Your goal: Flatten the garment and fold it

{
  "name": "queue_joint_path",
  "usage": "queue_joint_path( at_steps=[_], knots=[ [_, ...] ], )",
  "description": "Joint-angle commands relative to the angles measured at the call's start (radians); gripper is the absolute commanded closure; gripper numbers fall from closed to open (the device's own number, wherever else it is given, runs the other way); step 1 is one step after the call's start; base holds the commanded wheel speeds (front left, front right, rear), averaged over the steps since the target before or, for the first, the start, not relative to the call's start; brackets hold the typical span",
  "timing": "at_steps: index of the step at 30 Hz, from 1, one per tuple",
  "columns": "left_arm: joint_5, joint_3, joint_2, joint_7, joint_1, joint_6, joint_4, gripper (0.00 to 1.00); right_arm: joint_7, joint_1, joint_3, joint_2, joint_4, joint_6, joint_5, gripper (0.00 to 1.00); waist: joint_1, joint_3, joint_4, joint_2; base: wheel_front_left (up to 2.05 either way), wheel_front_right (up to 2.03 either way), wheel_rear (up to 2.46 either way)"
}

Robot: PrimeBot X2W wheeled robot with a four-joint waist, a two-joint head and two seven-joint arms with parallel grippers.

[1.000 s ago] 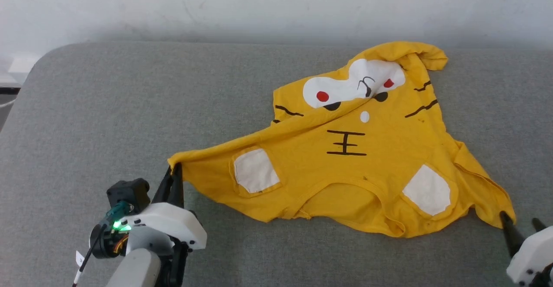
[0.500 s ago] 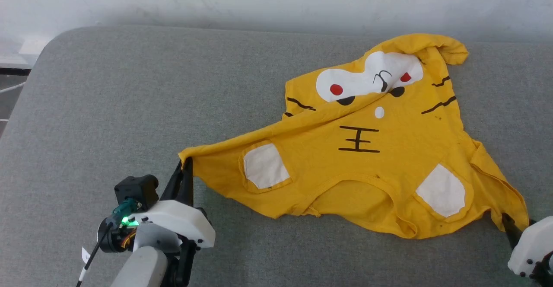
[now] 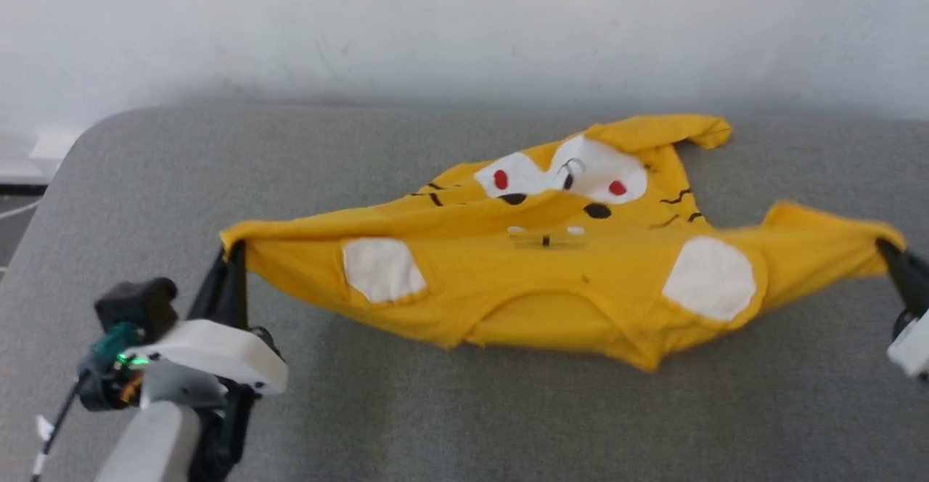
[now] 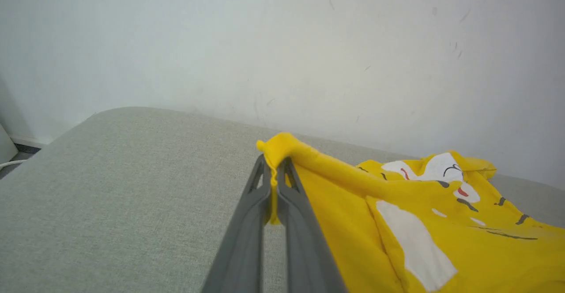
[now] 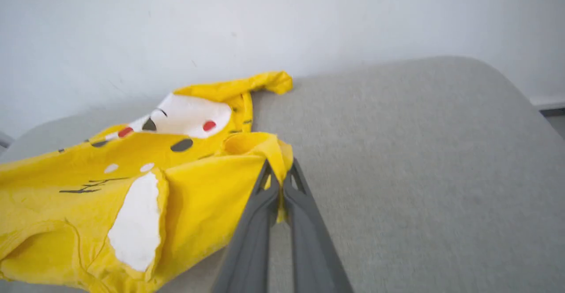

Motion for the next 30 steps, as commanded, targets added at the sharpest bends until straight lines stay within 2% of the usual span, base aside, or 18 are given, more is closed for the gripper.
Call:
queue_joint_path(
  at_steps=[1,8,16,23,30],
  knots=[
    [-0.003,0.015,0.017,0.000,-0.014,0.003,-0.023,1.00,0.013,-0.033,-0.001,-0.014,-0.024,-0.001,0.024,1.00,0.0000,-0.046,-0.040,0.0000,0.00,0.00,0.00],
    [-0.002,0.092,0.108,0.042,-0.083,0.027,-0.217,1.00,0.109,-0.224,0.016,-0.104,-0.195,-0.001,0.173,1.00,0.0000,-0.082,-0.072,0.0000,0.00,0.00,0.00],
    [-0.043,0.192,0.164,0.099,-0.255,0.056,-0.413,1.00,0.159,-0.426,0.064,-0.172,-0.255,-0.001,0.190,1.00,0.0000,-0.079,-0.084,0.0000,0.00,0.00,0.00],
    [-0.062,0.208,0.229,0.188,-0.452,0.043,-0.407,1.00,0.156,-0.667,0.154,-0.213,-0.168,-0.001,0.173,1.00,0.0000,0.005,-0.111,0.0000,0.00,0.00,0.00],
    [-0.092,0.151,0.224,0.258,-0.687,-0.001,-0.263,1.00,0.064,-0.927,0.275,-0.251,0.022,-0.001,0.117,1.00,0.0000,0.164,-0.128,0.0000,0.00,0.00,0.00]
  ],
)
